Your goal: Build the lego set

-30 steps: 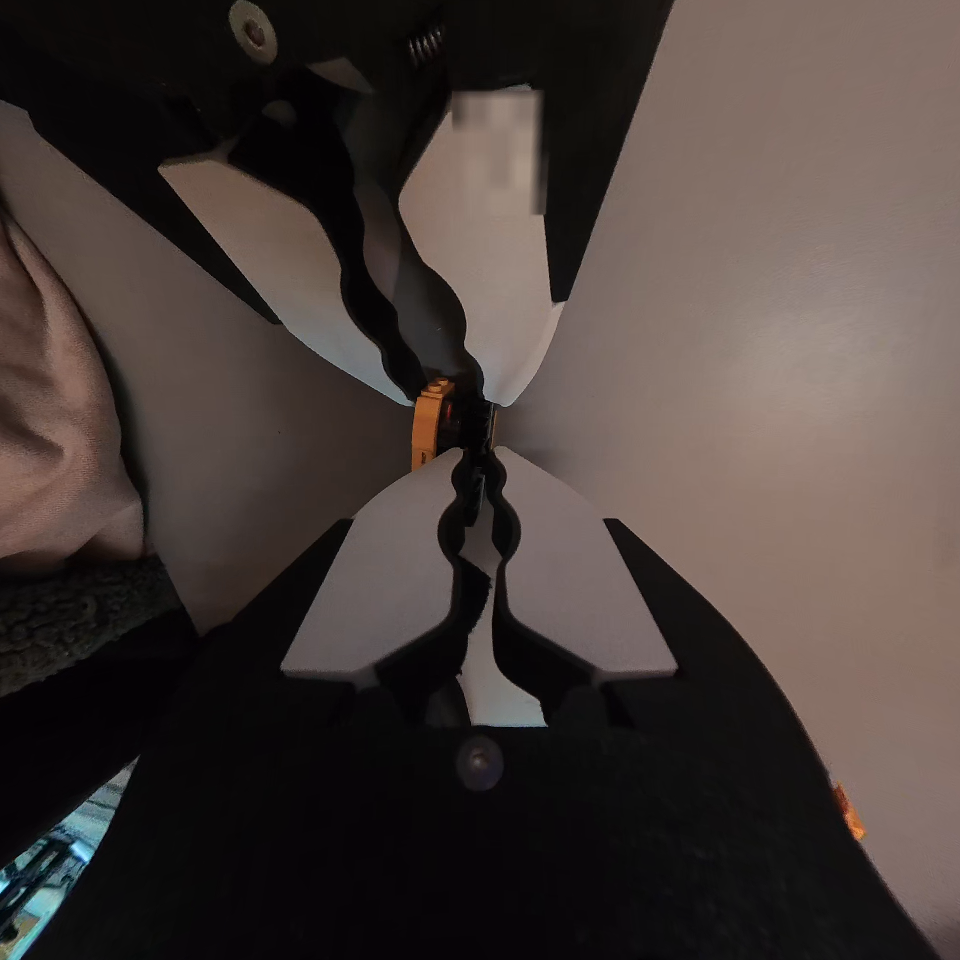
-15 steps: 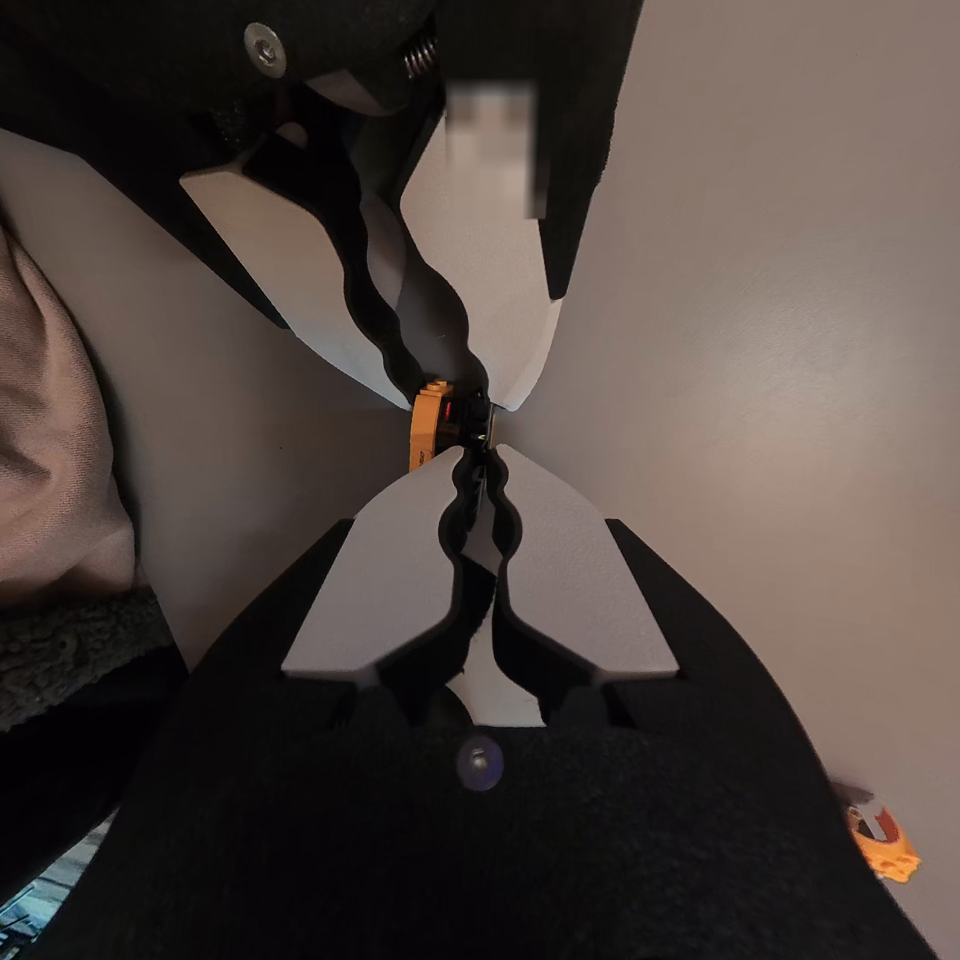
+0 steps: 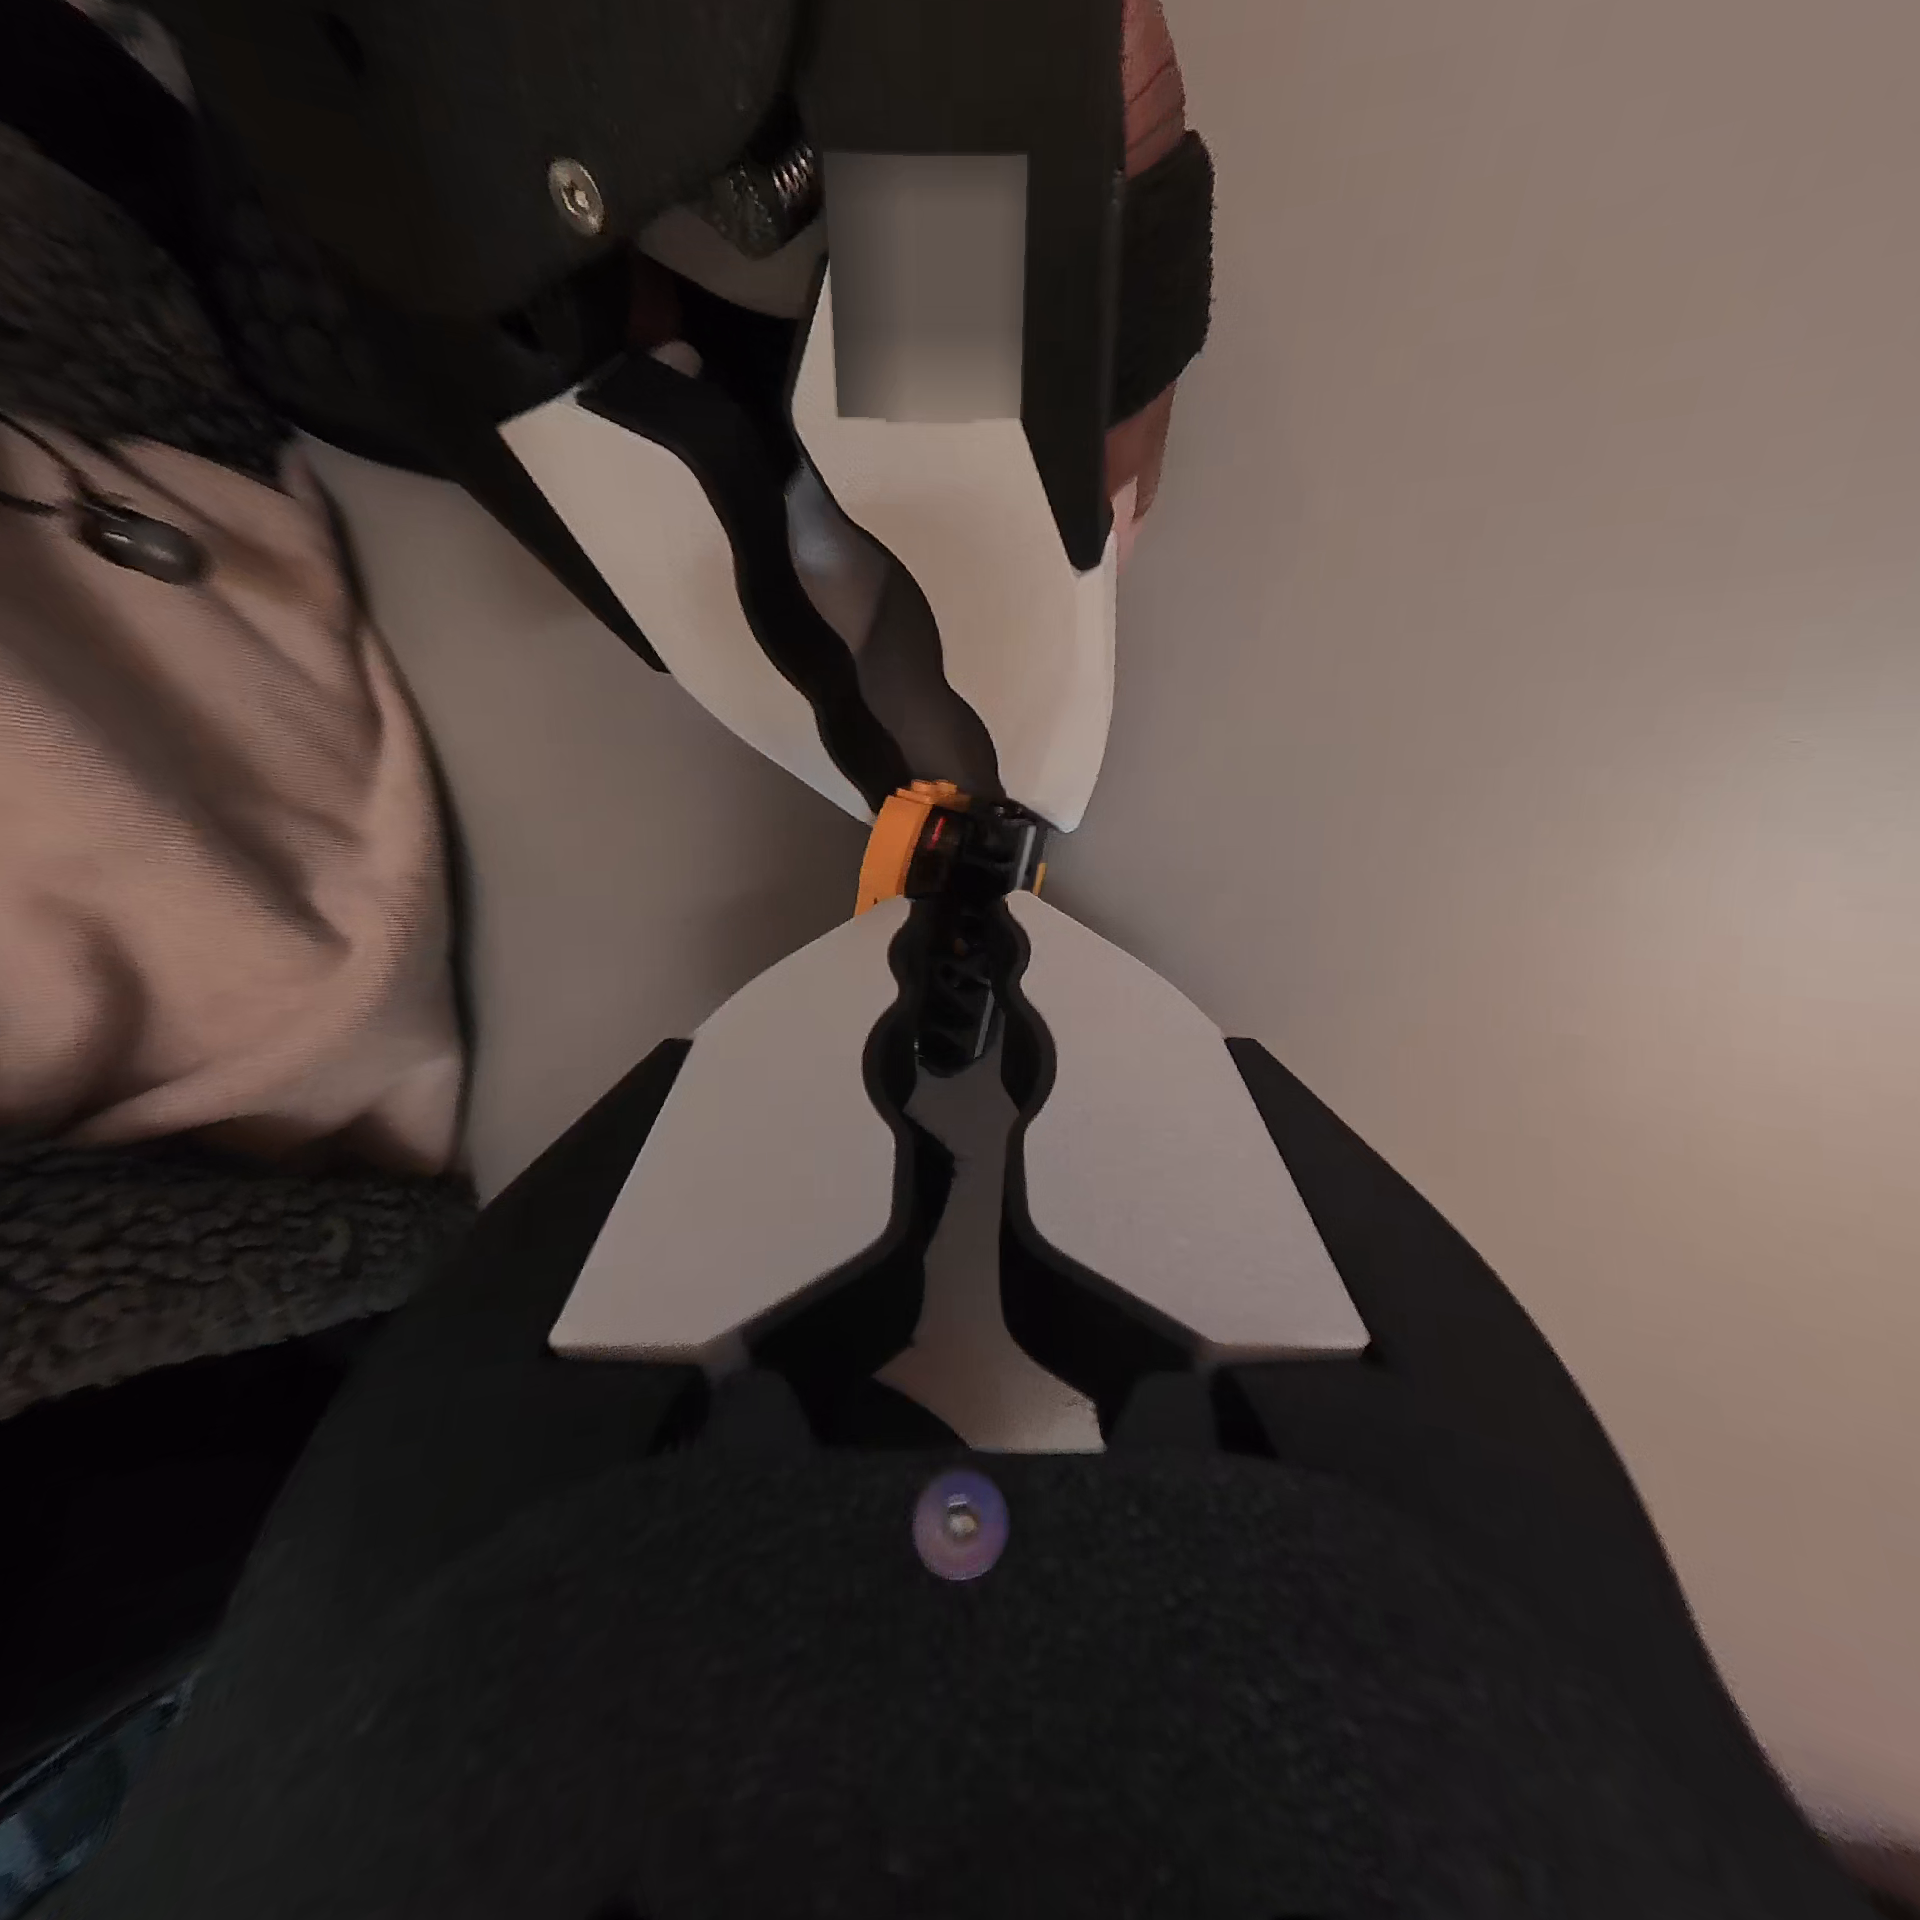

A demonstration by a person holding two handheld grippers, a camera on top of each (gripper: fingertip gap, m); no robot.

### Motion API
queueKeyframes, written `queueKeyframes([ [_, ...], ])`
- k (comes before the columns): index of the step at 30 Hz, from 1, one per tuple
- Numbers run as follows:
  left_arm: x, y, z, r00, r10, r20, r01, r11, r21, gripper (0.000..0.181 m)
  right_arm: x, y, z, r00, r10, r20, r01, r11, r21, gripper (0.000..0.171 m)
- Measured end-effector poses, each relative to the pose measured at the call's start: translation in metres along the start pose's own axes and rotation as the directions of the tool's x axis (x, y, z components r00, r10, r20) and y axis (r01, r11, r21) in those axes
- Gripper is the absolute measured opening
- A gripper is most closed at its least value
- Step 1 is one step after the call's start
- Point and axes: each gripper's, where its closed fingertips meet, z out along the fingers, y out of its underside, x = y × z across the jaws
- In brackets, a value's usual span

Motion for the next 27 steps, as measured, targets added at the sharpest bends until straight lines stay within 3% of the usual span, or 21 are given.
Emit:
queueKeyframes([
  [12,0.0,0.0,0.0,1.0,-0.001,0.003,0.001,1.0,0.001,0.027,0.001,0.0,-0.014,0.983,0.1,0.155,-0.114,0.989,0.089,0.012],
  [21,0.002,-0.004,0.002,0.999,0.039,0.015,-0.039,0.999,0.014,0.042,0.004,0.002,-0.009,0.969,0.156,0.192,-0.167,0.985,0.043,0.006],
  [27,0.002,-0.005,0.003,0.999,0.047,0.012,-0.047,0.999,0.015,0.03,0.0,0.004,-0.008,0.962,0.157,0.224,-0.17,0.985,0.037,0.001],
])
